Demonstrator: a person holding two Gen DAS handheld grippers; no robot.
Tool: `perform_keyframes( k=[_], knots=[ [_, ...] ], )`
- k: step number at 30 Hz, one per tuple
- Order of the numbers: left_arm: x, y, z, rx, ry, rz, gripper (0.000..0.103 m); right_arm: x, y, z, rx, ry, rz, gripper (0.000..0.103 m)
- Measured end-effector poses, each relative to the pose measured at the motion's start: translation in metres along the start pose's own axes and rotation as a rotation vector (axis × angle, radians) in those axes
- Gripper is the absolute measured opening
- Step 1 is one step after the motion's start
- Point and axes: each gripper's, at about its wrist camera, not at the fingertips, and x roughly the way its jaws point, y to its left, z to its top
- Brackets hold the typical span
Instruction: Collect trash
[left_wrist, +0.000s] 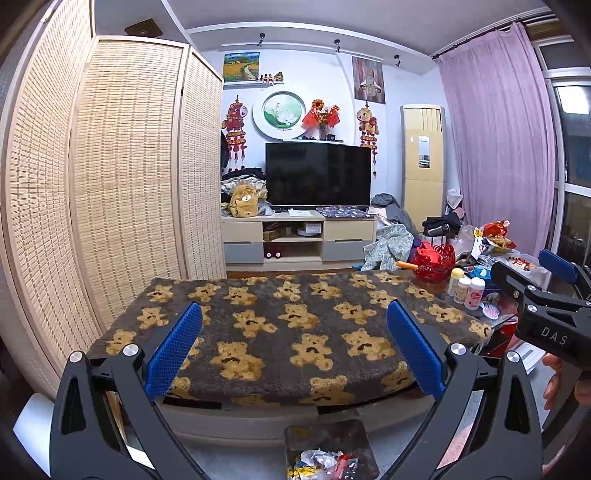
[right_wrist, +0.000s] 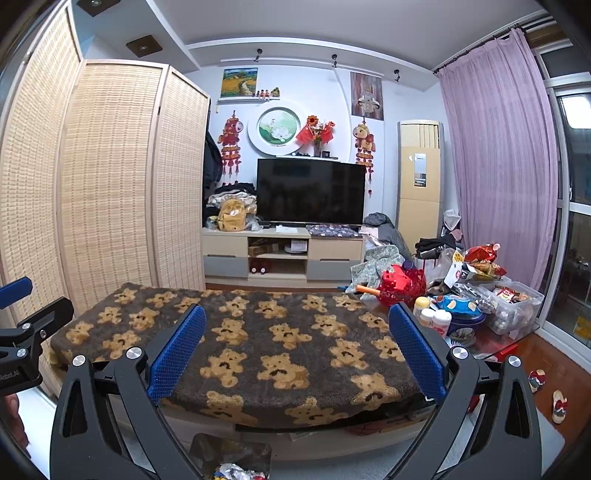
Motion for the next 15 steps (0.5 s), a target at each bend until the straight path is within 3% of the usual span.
perform_keyframes(
  k=[15],
  knots=[
    [-0.0005, 0.0027, 0.0017, -0.009, -0.008, 0.003, 0.095, 0.0017, -0.0009, -0.0001, 0.005, 0.009, 0.001, 0.100]
  ],
)
